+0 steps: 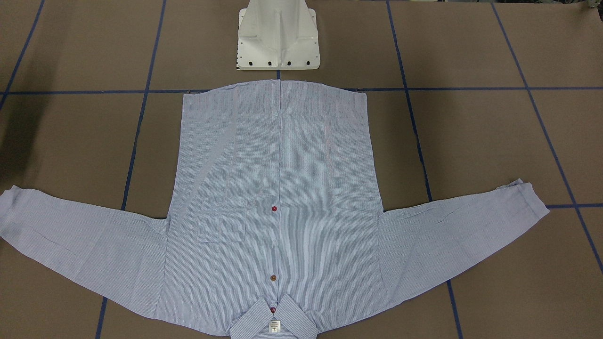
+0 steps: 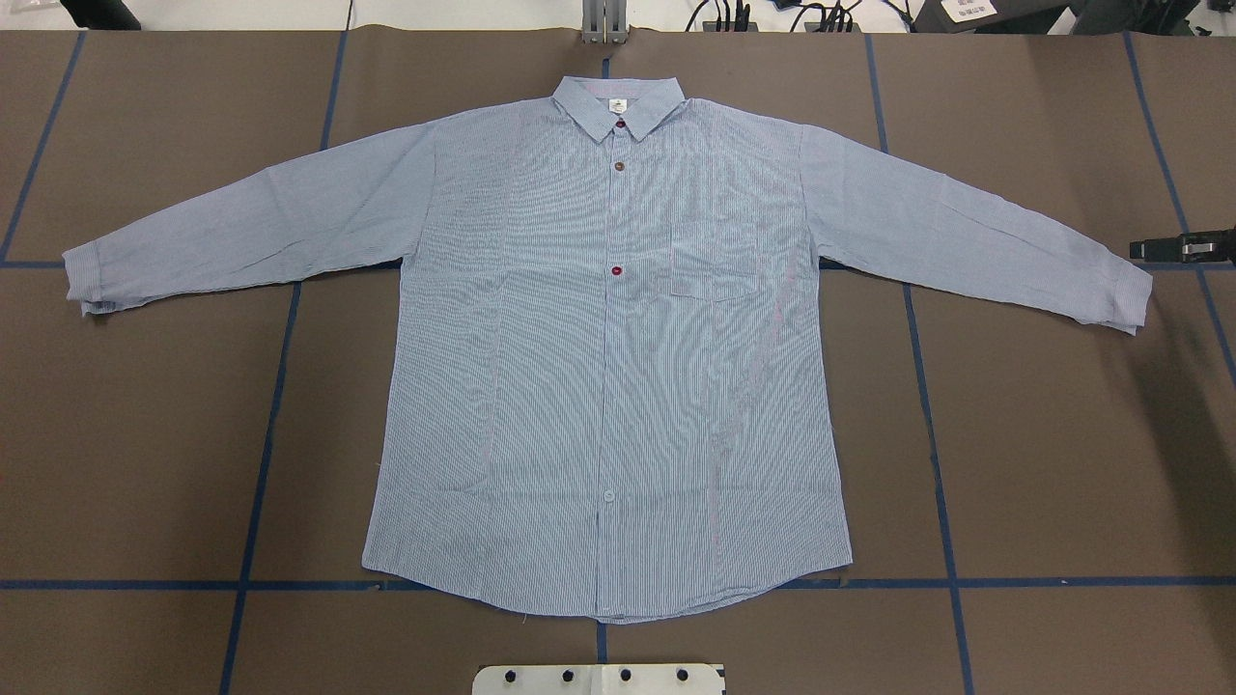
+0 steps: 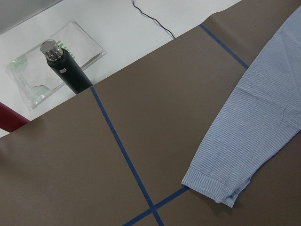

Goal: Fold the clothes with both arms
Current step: 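Lower the right gripper to the cuff nearest it and grasp it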

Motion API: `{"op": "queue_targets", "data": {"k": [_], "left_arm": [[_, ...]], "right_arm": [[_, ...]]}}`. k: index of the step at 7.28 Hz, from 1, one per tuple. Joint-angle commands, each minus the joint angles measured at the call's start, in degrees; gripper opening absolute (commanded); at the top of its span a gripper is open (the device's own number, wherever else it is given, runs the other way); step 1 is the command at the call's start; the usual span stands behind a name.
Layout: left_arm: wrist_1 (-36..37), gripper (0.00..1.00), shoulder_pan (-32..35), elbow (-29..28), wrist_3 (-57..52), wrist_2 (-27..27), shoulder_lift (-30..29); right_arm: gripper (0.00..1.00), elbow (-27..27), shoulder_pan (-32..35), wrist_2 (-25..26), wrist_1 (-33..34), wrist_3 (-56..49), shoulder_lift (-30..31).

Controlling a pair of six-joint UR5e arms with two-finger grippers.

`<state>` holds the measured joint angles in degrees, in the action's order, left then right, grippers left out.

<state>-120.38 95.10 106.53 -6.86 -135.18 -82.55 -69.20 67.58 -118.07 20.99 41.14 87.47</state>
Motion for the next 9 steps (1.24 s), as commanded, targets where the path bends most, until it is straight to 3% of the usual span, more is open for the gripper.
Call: {"op": "queue_targets", "data": {"k": [1, 9], "left_arm": [[-0.03, 1.00, 0.00, -0.01, -0.08, 0.00, 0.02], [-0.12, 1.00, 0.00, -0.01, -0.17, 0.00, 0.20]], "right_arm": [[0.66, 1.26, -2.44, 3.87, -0.43, 0.17, -0.11], [0.60, 3.81, -4.04, 4.87, -3.33, 0.52, 0.68]]}}
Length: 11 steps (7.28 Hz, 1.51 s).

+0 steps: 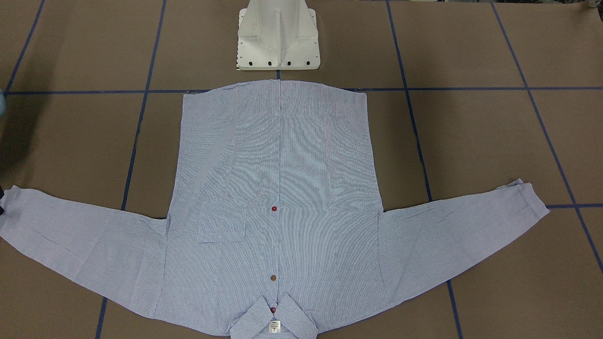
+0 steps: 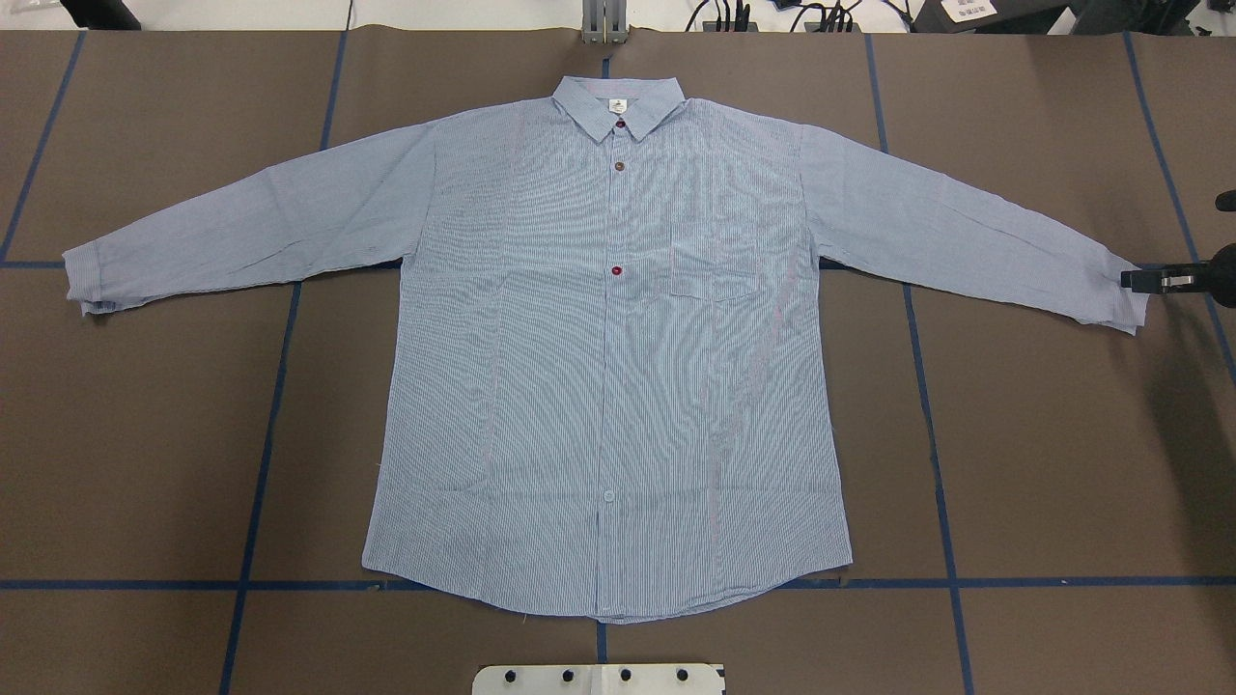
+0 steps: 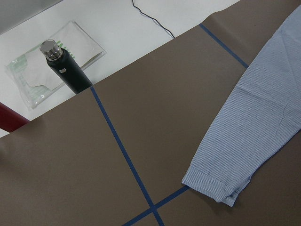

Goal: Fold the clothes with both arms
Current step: 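Lower the right gripper to the cuff nearest it and grasp it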

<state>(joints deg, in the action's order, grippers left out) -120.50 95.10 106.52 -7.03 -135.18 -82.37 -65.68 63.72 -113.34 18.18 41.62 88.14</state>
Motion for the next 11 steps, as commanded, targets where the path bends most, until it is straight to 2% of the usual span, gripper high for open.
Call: {"op": "queue_targets", "data": {"k": [1, 2, 4, 6, 7, 8, 9, 10, 11], "left_arm": [[0.00, 1.00, 0.00, 0.00, -0.09, 0.00, 0.02], [0.00, 1.00, 0.00, 0.00, -0.18, 0.00, 0.10], [0.00, 1.00, 0.00, 0.00, -0.26, 0.00, 0.10], [0.00, 1.00, 0.00, -0.09, -0.27, 0.00, 0.19], [0.00, 1.00, 0.00, -0.18, -0.27, 0.00, 0.19], [0.08, 1.00, 0.00, -0.18, -0.27, 0.00, 0.19], [0.09, 1.00, 0.00, -0.18, -0.27, 0.00, 0.19], [0.09, 1.00, 0.00, -0.18, -0.18, 0.00, 0.19], [0.00, 1.00, 0.00, -0.18, -0.09, 0.00, 0.10]], "right_arm": [[0.47, 0.29, -0.26, 0.14, -0.43, 0.13, -0.07], [0.26, 0.29, -0.35, 0.14, -0.43, 0.13, -0.07], [0.00, -0.15, -0.53, 0.05, -0.51, 0.22, -0.07], [0.00, -0.94, -0.44, -0.39, -0.51, 0.22, -0.07], [0.00, -5.47, -0.26, -2.22, 0.97, 0.74, 0.01], [0.00, -12.21, 0.26, -4.93, 7.59, 5.35, -0.86], [0.00, -20.63, 0.26, -4.96, 17.84, 6.71, -2.43], [0.00, -28.20, 0.00, -4.44, 30.65, 8.81, -6.45], [0.00, -32.28, -1.83, -3.82, 40.26, 13.44, -12.58]]}}
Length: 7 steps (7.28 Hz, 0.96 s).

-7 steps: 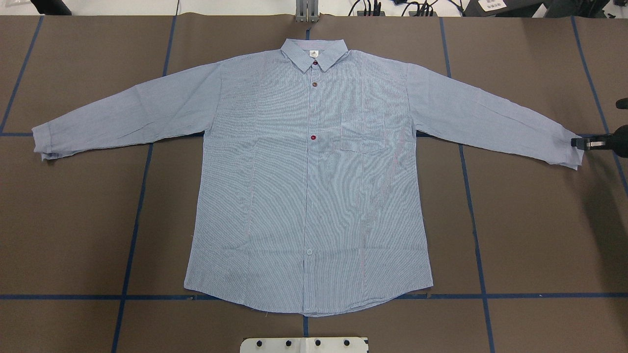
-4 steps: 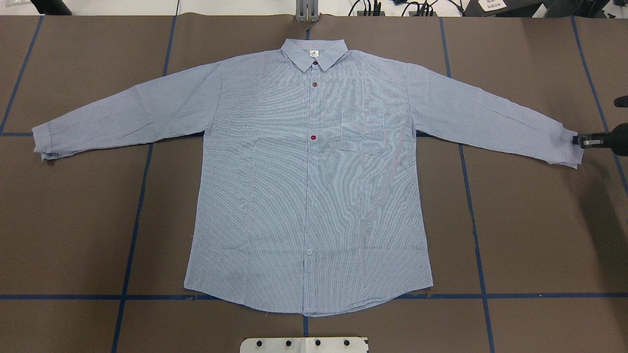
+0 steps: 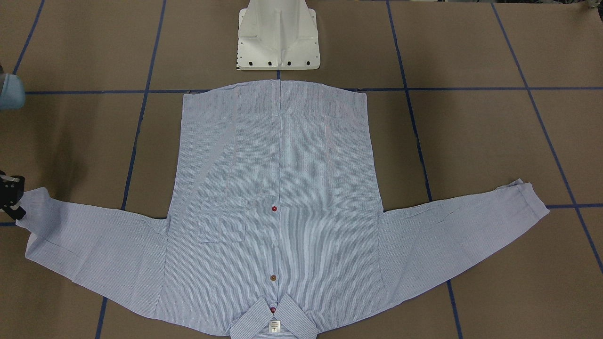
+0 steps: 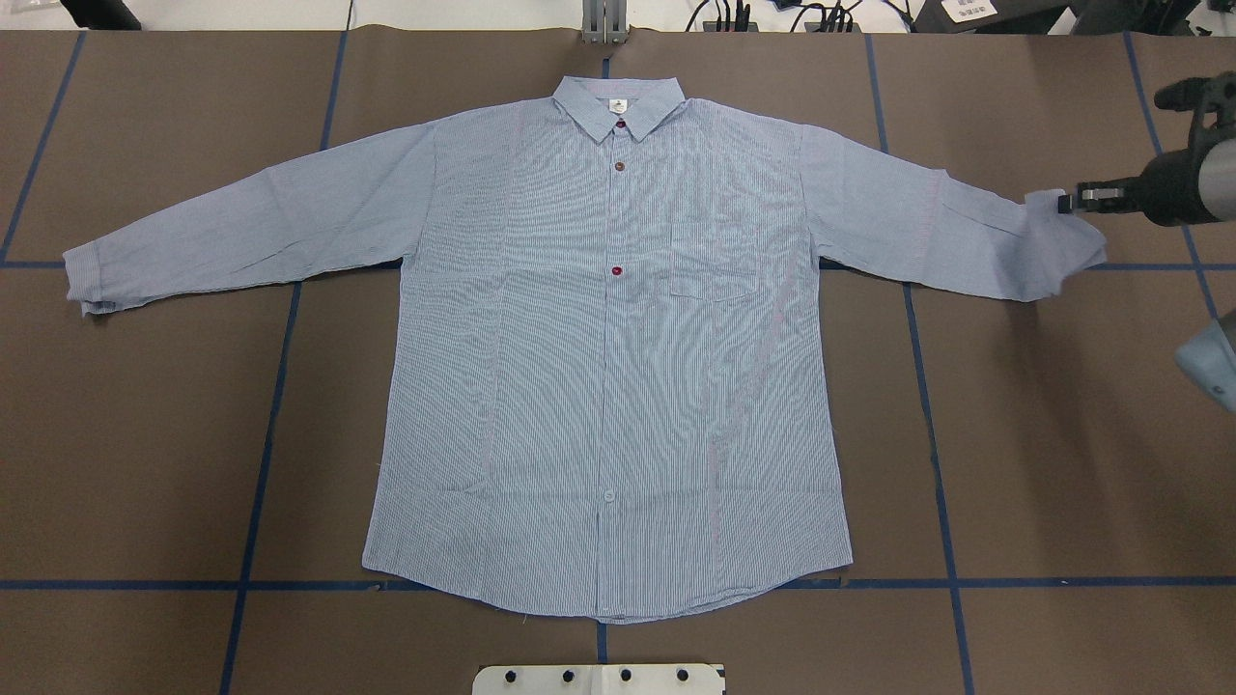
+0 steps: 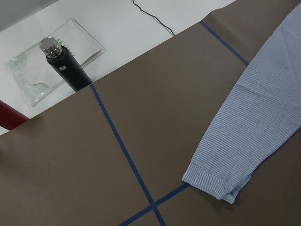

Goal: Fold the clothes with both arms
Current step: 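Carry the grasped cuff with the right gripper across the shirt front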

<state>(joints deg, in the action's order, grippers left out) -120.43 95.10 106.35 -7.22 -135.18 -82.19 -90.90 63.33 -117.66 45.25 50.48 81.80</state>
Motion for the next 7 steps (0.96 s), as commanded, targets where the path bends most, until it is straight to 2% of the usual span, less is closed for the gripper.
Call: {"op": "queue_targets", "data": {"k": [1, 2, 3, 5, 7], "left_arm": [[0.02, 1.00, 0.00, 0.00, 0.10, 0.00, -0.07], [-0.07, 1.00, 0.00, 0.00, 0.19, 0.00, -0.07], [-0.07, 1.00, 0.00, 0.08, 0.28, 0.00, -0.07], [-0.07, 1.00, 0.00, -0.09, 0.19, 0.09, -0.16], [-0.07, 1.00, 0.00, 0.00, 0.28, 0.00, -0.07]], "right_arm": [[0.00, -7.01, -6.85, 5.81, 19.12, 10.02, -13.96], [0.00, -5.70, -13.00, 13.52, 26.57, 17.04, -22.91], [0.00, -2.56, -16.54, 18.12, 31.87, 21.55, -31.35], [0.00, 8.67, -20.69, 26.83, 32.88, 29.99, -44.65], [0.00, 23.06, -25.34, 35.70, 33.94, 35.97, -55.82]]}}
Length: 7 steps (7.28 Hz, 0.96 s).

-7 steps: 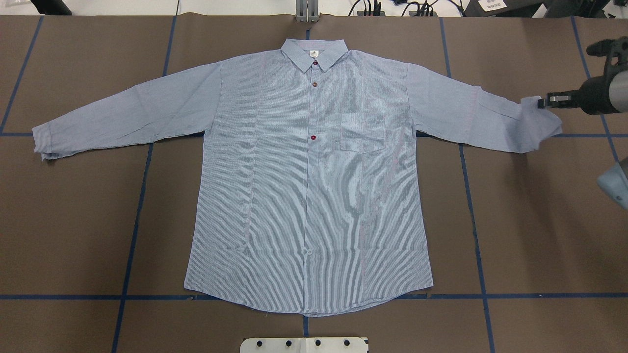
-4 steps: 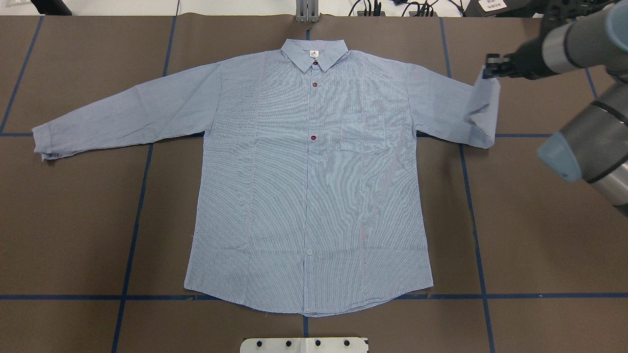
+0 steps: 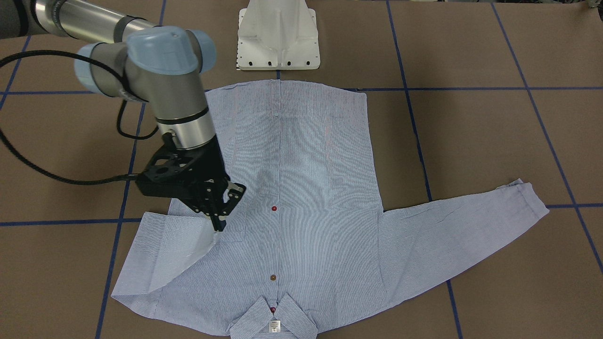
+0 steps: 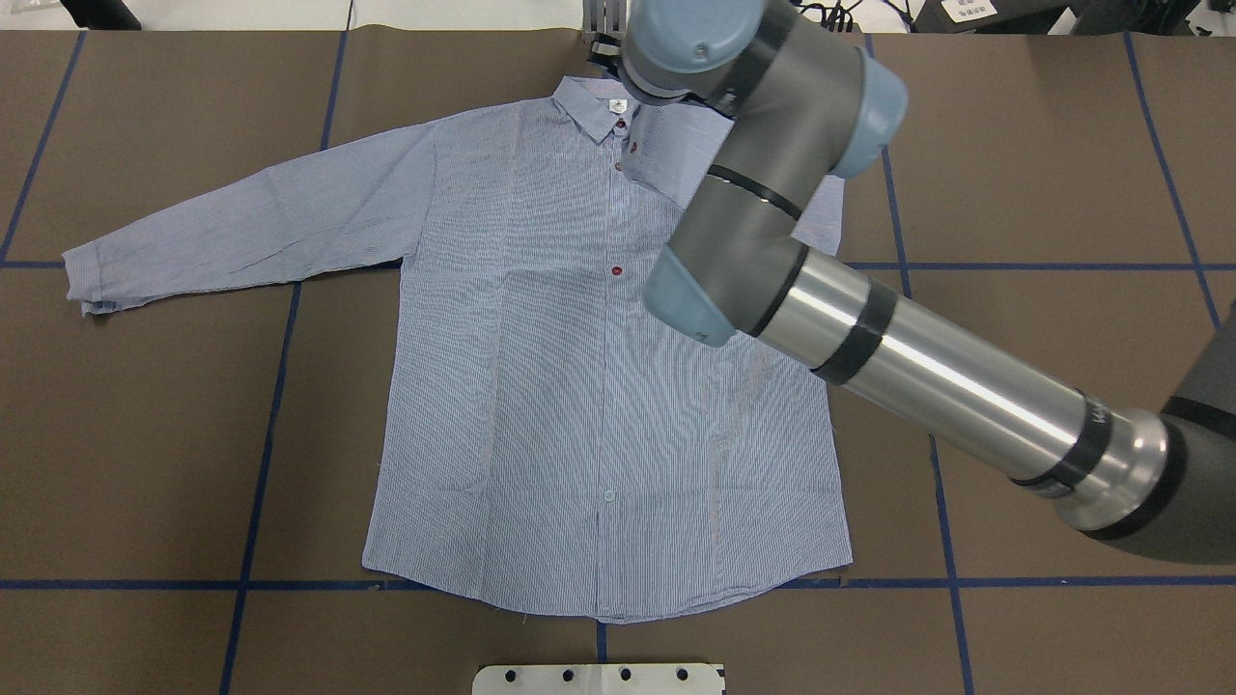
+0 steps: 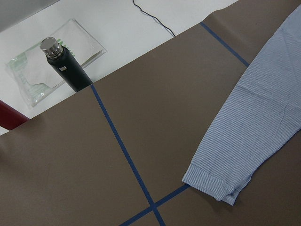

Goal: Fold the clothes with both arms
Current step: 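Carry the grasped cuff with the right gripper across the shirt front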

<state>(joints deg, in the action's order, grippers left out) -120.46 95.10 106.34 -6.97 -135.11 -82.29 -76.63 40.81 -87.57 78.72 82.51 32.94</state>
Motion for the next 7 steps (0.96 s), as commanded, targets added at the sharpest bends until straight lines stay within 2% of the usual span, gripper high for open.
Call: {"op": "queue_targets", "data": {"k": [1, 2, 4, 5, 6, 7], "left_arm": [[0.05, 1.00, 0.00, -0.08, 0.02, 0.03, 0.03], [0.05, 1.00, 0.00, -0.08, 0.02, 0.03, 0.03], [-0.03, 1.00, 0.00, -0.78, -0.06, 0.03, 0.03], [-0.04, 1.00, 0.00, -0.87, 0.02, 0.03, 0.03], [-0.04, 1.00, 0.00, -1.14, 0.02, 0.03, 0.03], [-0.04, 1.00, 0.00, -1.14, 0.11, 0.03, 0.03]], "right_arm": [[0.00, 12.95, -4.76, 8.27, 0.47, 5.28, -9.36], [0.00, 13.43, -6.86, 11.25, 0.38, 5.29, -9.39], [0.00, 19.37, -10.04, 14.35, 0.03, 5.55, -12.88], [0.06, 22.89, -11.09, 14.62, -0.06, 7.38, -15.77], [0.56, 26.84, -12.06, 15.58, -0.06, 8.44, -18.50], [0.86, 30.62, -12.16, 15.76, -0.14, 8.80, -21.92]]}}
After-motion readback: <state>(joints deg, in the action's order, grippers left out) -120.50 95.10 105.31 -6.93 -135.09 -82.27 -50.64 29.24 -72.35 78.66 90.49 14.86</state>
